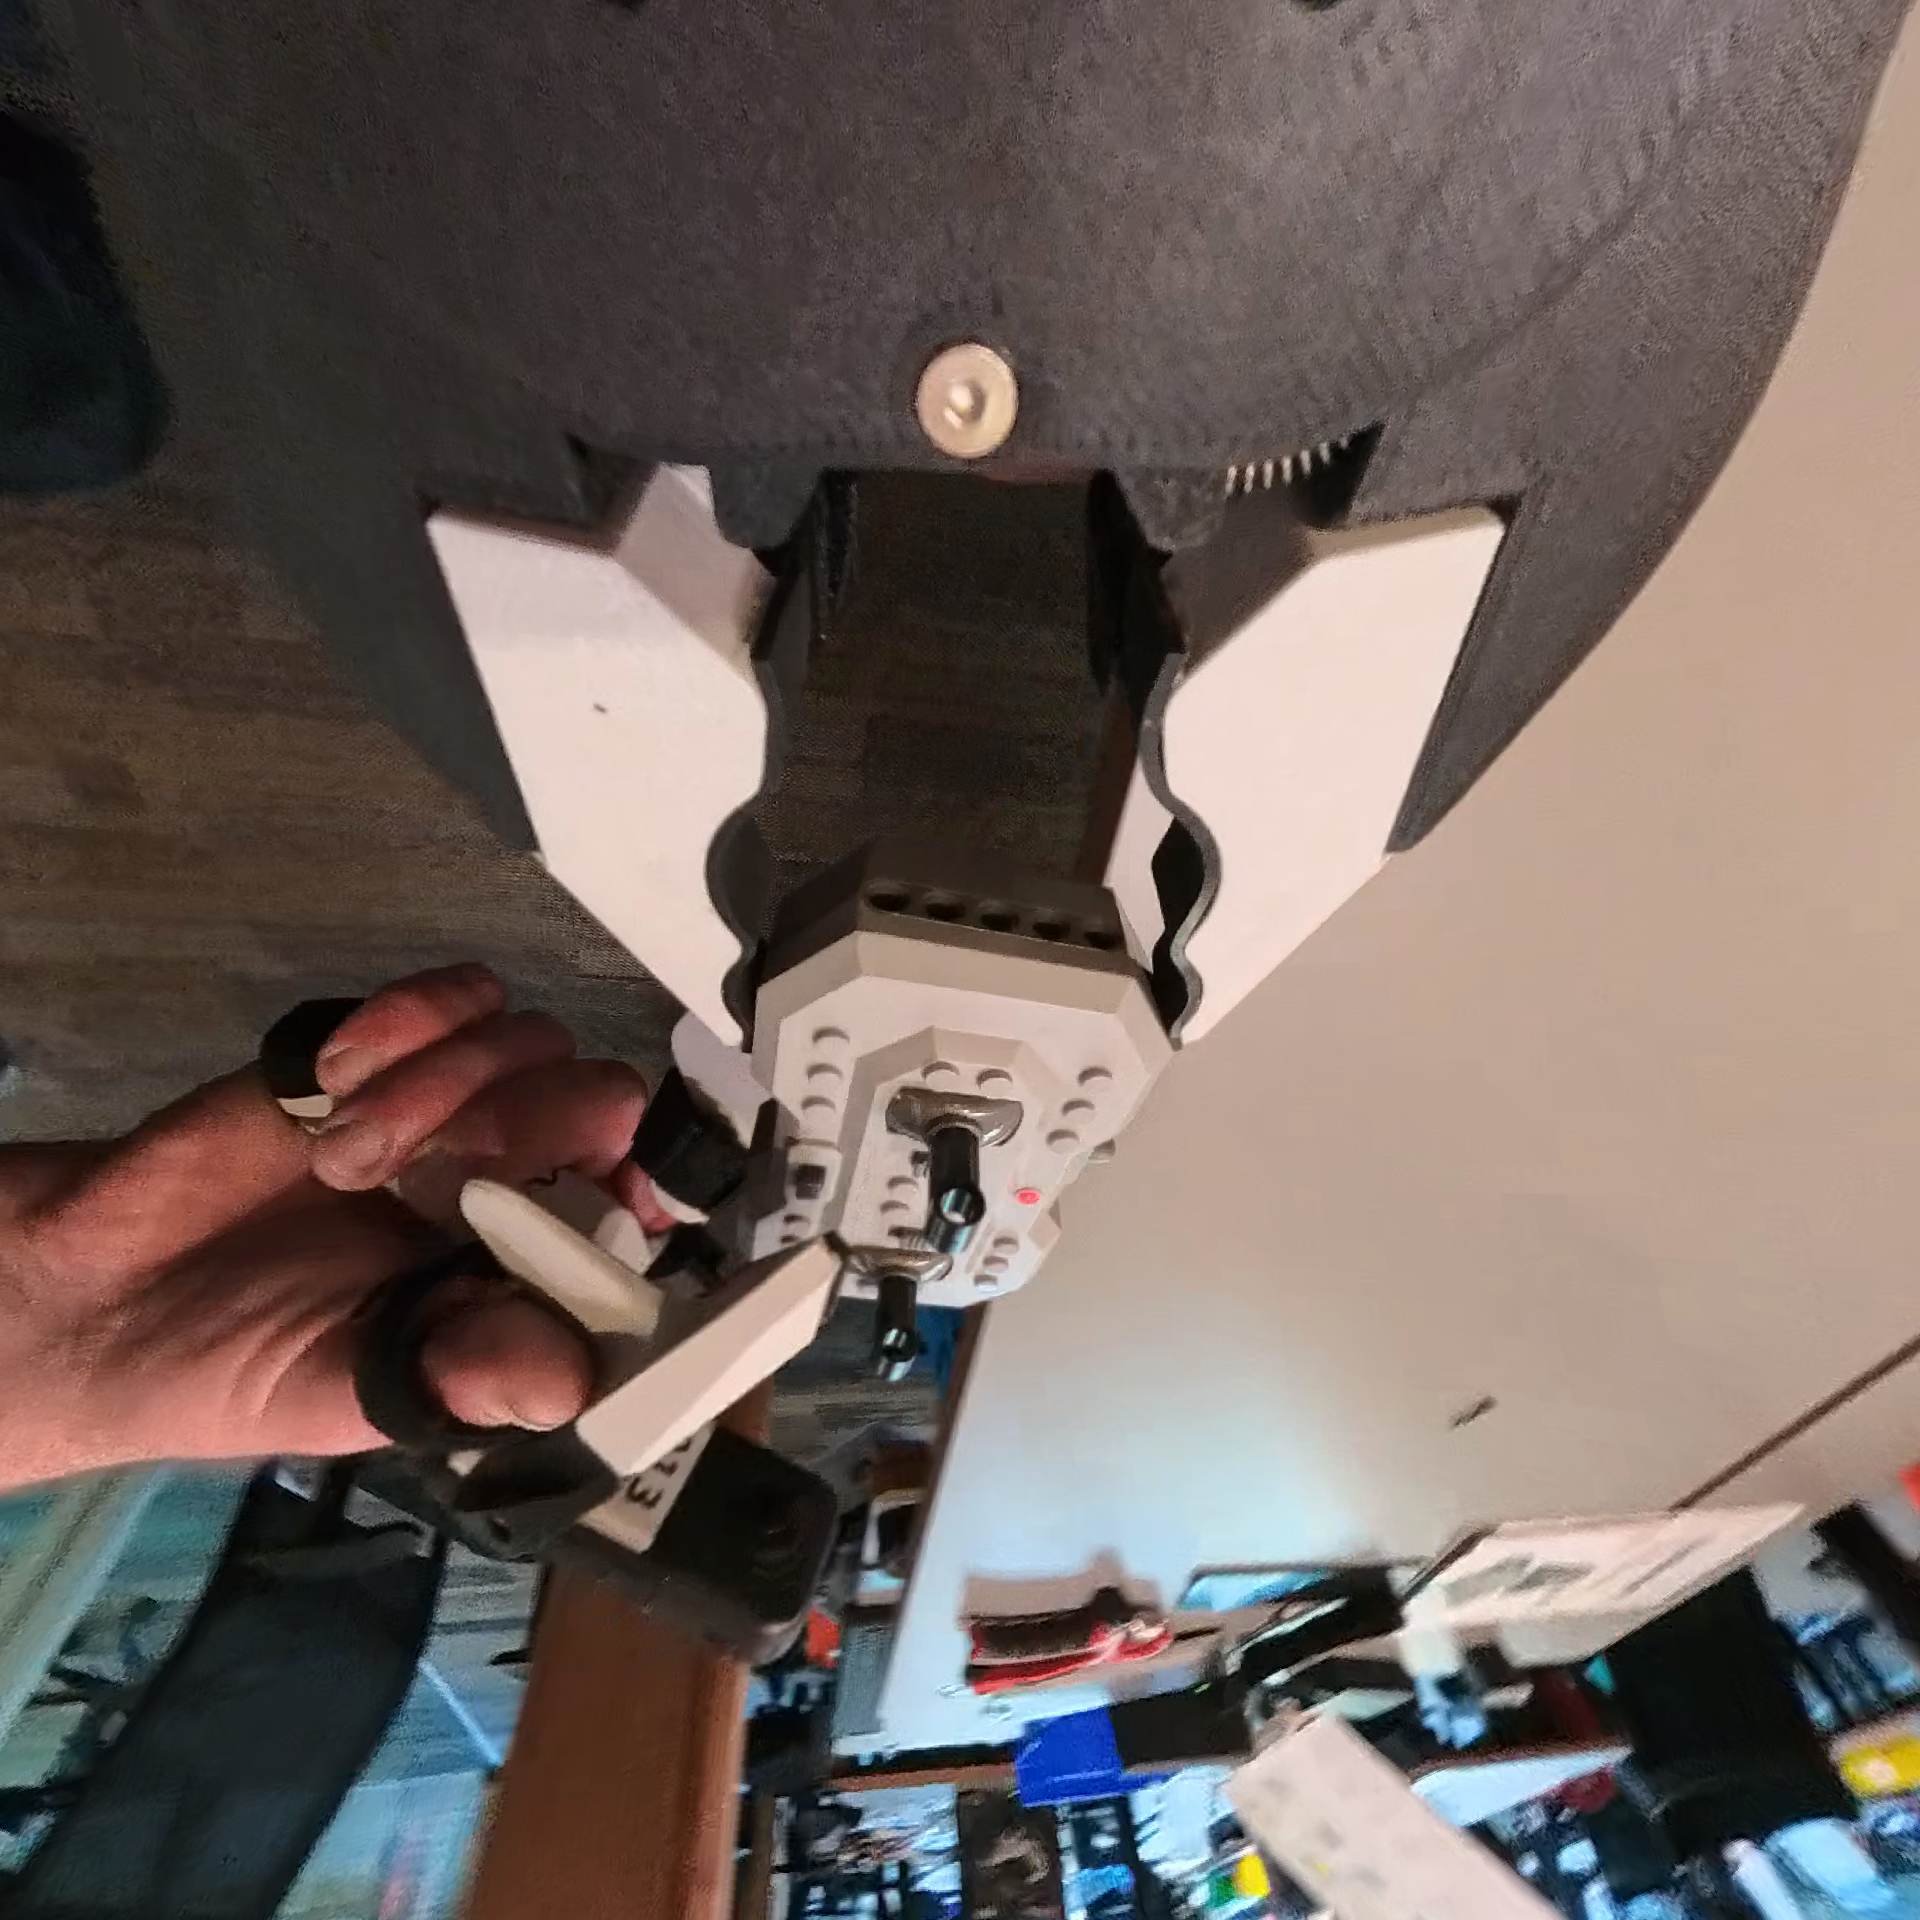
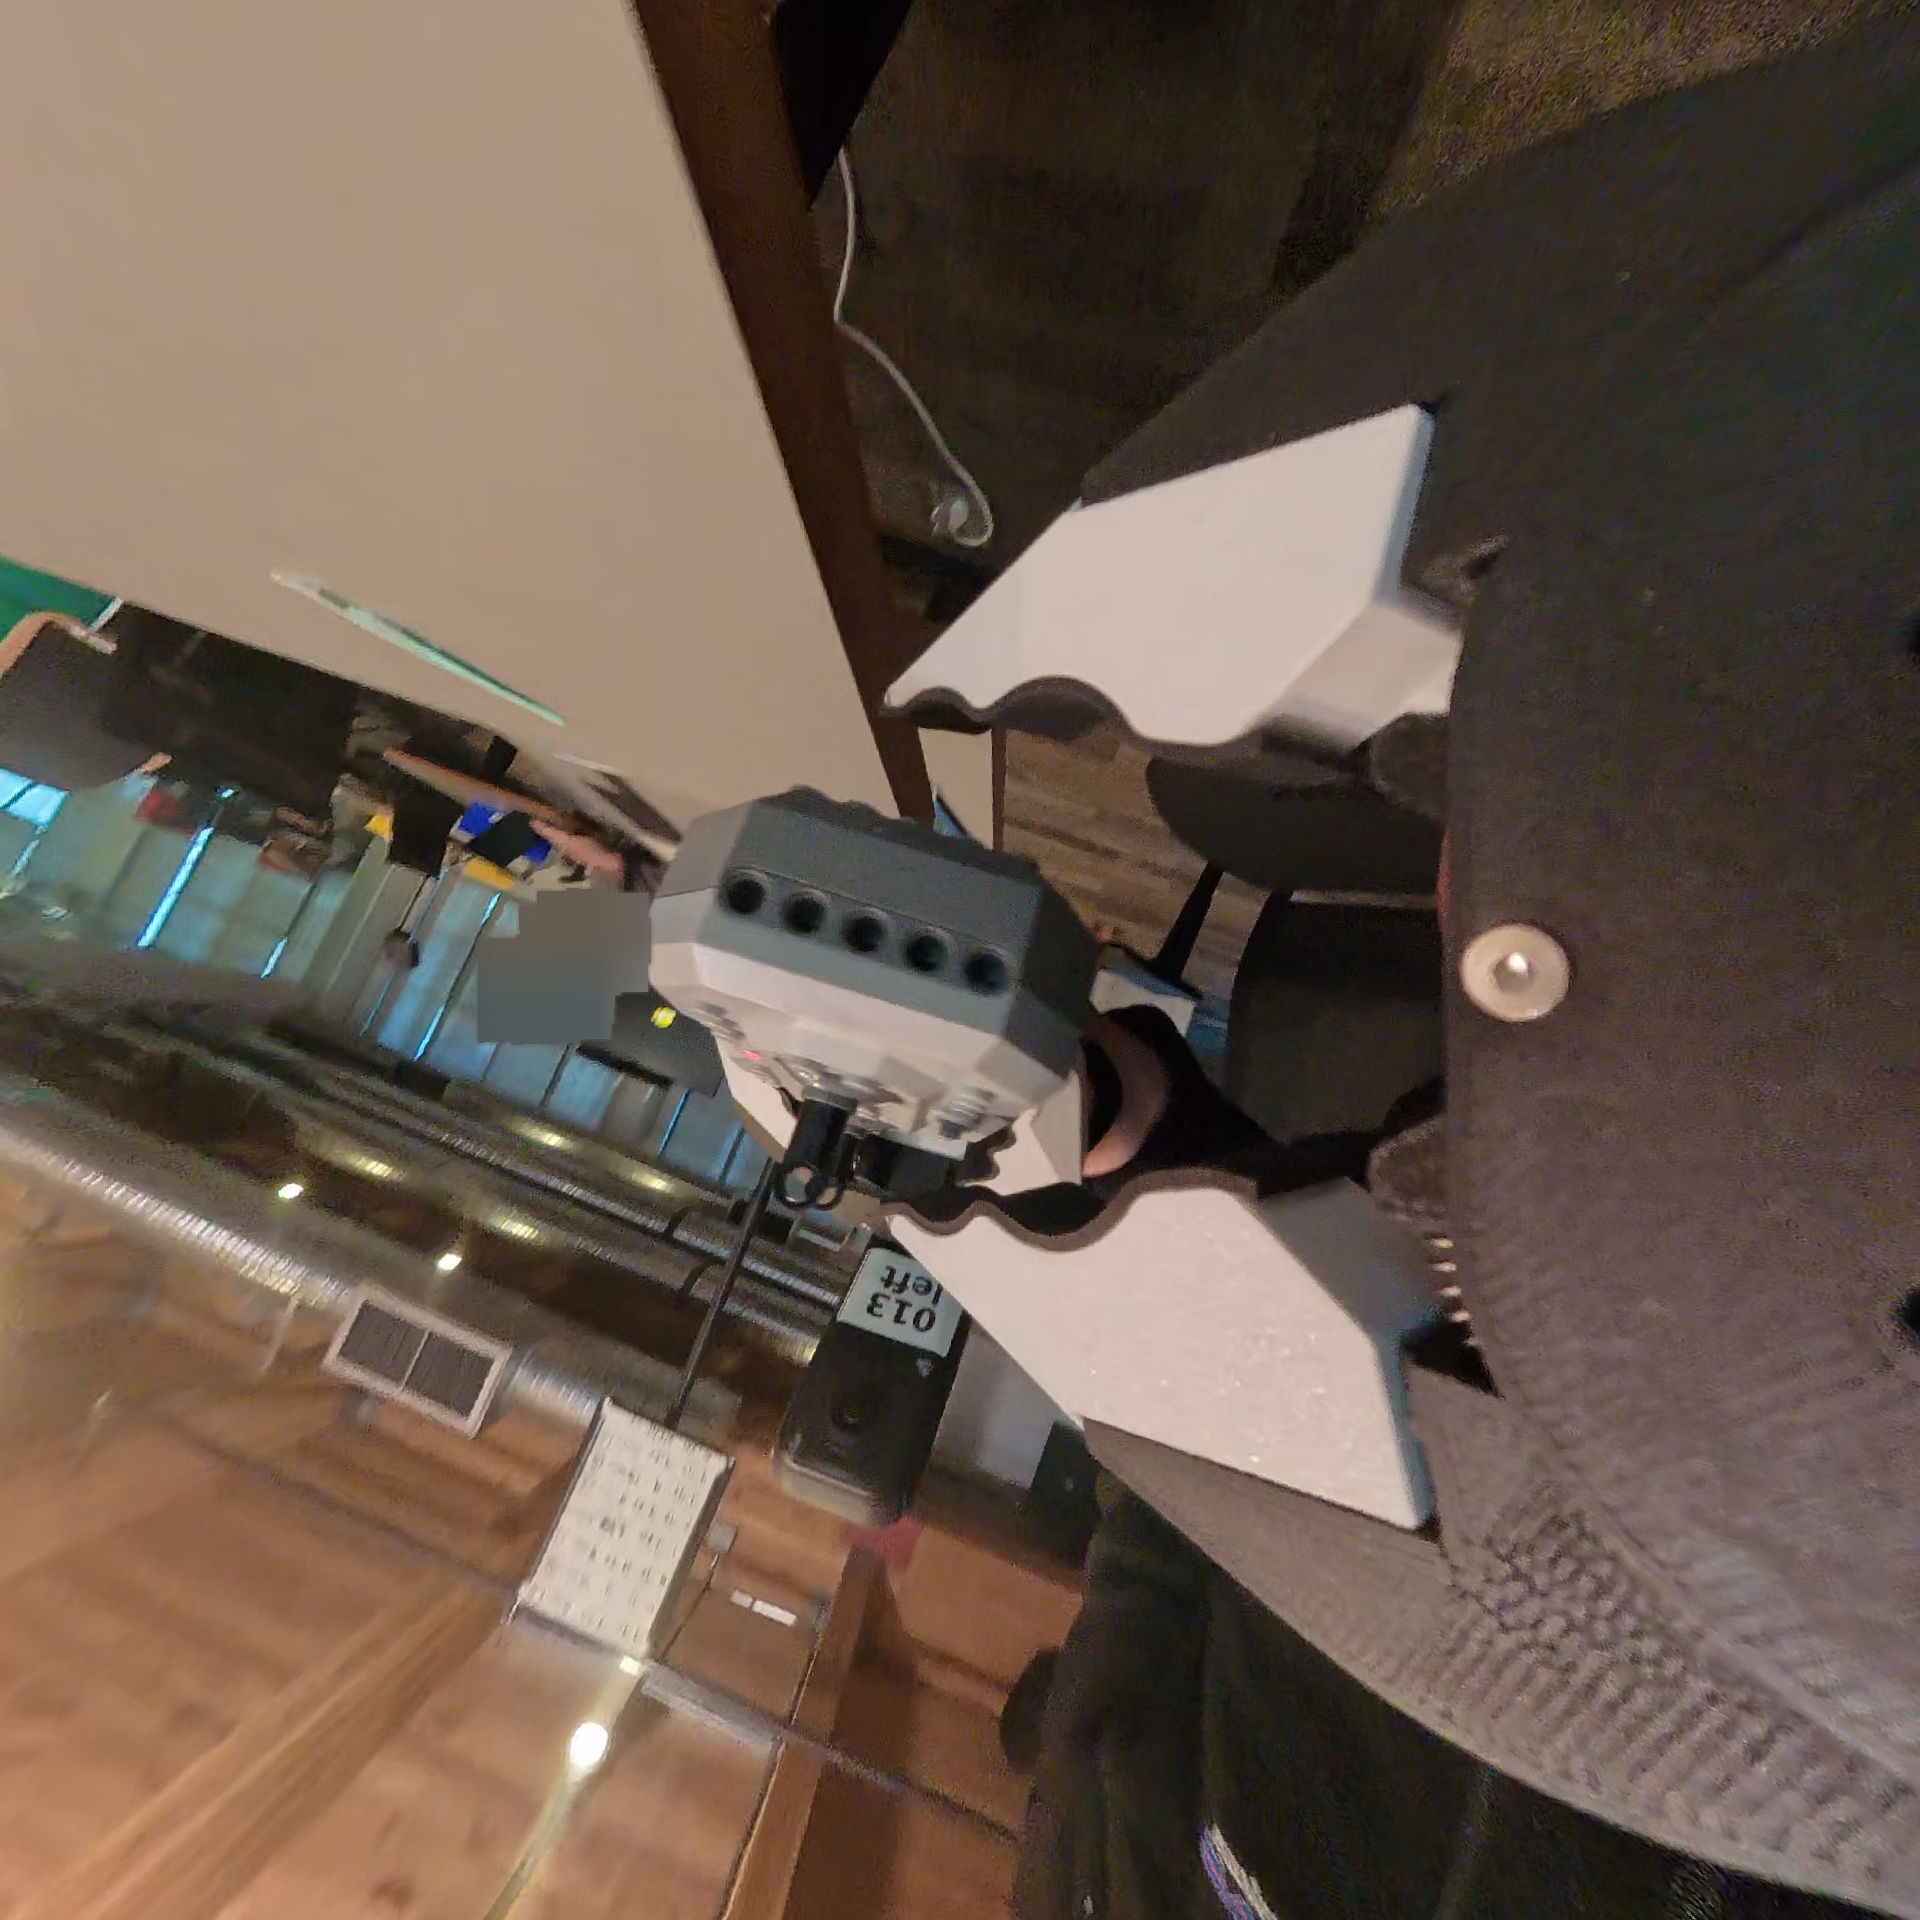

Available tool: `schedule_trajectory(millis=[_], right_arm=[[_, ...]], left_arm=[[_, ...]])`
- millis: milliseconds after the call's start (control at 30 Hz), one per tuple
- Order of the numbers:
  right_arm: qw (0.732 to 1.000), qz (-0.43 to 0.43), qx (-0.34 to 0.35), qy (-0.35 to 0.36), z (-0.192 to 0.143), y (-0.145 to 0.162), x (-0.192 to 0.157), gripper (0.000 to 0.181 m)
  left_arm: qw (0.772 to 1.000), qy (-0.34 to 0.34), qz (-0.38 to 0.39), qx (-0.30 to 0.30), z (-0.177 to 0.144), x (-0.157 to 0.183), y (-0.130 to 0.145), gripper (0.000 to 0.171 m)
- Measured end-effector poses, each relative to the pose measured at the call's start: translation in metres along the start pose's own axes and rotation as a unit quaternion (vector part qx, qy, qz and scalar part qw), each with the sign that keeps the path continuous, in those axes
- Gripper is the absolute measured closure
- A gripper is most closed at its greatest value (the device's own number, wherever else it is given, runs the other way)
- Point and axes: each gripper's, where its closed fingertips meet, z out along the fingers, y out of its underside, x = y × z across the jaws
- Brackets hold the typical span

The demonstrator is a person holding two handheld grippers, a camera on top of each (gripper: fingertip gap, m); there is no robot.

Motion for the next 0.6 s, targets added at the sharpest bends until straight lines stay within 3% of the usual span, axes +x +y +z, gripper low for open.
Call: schedule_trajectory(millis=[133, 400, 467, 533, 600], right_arm=[[0.998, 0.003, 0.044, -0.045, -0.042, 0.024, -0.033, 0.129], [0.993, 0.009, 0.118, -0.029, -0.155, 0.090, -0.062, 0.130], [0.989, 0.002, 0.145, -0.023, -0.191, 0.104, -0.071, 0.131], [0.987, -0.010, 0.161, -0.004, -0.225, 0.123, -0.077, 0.131], [0.984, -0.016, 0.176, 0.004, -0.257, 0.144, -0.087, 0.131]], left_arm=[[0.998, 0.050, 0.039, 0.006, 0.005, 0.060, -0.017, 0.098], [0.992, 0.120, 0.041, 0.004, 0.027, 0.192, -0.031, 0.098], [0.990, 0.138, 0.014, 0.008, 0.034, 0.229, -0.039, 0.094], [0.987, 0.157, -0.037, 0.005, 0.039, 0.266, -0.046, 0.079], [0.982, 0.170, -0.085, 0.016, 0.041, 0.300, -0.056, 0.077]])
